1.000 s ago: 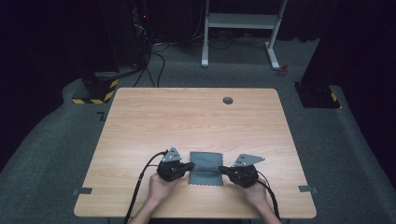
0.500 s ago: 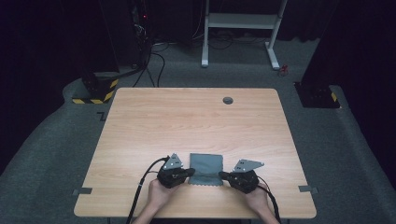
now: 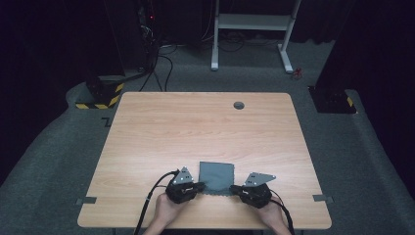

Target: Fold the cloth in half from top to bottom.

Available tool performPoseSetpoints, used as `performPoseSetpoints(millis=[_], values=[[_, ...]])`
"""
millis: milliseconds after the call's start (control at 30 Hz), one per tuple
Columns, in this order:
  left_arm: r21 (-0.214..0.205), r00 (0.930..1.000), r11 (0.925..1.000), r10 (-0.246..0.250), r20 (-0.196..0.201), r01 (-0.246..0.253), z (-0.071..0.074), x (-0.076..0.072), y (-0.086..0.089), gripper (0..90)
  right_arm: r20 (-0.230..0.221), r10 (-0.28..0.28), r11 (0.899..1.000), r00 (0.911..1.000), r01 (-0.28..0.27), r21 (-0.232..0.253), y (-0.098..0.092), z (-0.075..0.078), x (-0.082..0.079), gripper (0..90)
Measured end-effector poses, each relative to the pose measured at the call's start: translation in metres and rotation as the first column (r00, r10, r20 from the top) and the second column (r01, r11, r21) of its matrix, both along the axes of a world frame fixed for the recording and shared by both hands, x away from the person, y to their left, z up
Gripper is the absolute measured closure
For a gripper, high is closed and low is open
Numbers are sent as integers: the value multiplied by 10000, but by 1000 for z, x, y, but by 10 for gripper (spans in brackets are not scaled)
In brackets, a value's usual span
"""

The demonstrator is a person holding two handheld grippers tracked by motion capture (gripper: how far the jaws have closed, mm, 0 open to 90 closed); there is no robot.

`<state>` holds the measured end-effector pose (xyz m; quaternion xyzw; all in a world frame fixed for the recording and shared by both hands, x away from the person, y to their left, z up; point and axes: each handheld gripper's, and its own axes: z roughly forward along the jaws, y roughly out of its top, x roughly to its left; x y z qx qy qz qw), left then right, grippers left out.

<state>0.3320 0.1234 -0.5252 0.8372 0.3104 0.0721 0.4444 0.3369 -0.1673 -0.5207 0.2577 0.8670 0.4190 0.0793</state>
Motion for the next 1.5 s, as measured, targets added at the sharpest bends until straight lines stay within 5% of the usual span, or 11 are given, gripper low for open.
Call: performPoseSetpoints(millis=[167, 333, 467, 733, 967, 1100, 1200, 1300, 1500], values=[[-141, 10000, 9999, -73, 44, 74, 6, -6, 3, 697, -116, 23, 9998, 9999, -21, 185, -8, 4, -4, 782], [-496, 9998, 9988, -48, 217, 58, 20, -6, 7, 675, 113, -98, 9974, 9999, 89, 714, -16, 16, -8, 878], [-250, 9997, 9997, 90, 219, -84, 23, 7, 0, 675, 204, -368, 9963, 9991, 351, 786, -8, 20, -3, 898], [687, 9999, 9976, -88, 114, 80, 8, 11, -9, 668, 82, -380, 9993, 9992, 380, 41, 16, 5, 4, 869], [1058, 9994, 9941, -268, 225, 242, 5, 2, -1, 645, 552, -101, 9964, 9984, 147, -839, 9, 0, -14, 761], [1244, 9993, 9917, -341, 173, 317, 7, -1, 3, 608, 599, -199, 9965, 9980, 246, -796, 0, 0, -16, 739], [857, 9994, 9963, 13, 339, -42, 15, 4, 9, 595, 365, -790, 9969, 9962, 788, 56, -8, 7, -6, 739], [730, 9958, 9941, 769, 499, -804, 21, 20, 10, 567, 114, -1609, 9857, 9869, 1601, 529, -11, 13, 13, 731], [732, 9778, 9752, 2071, 320, -2089, 21, 58, 2, 515, -197, -2560, 9659, 9665, 2566, 339, 1, 14, 49, 719]])
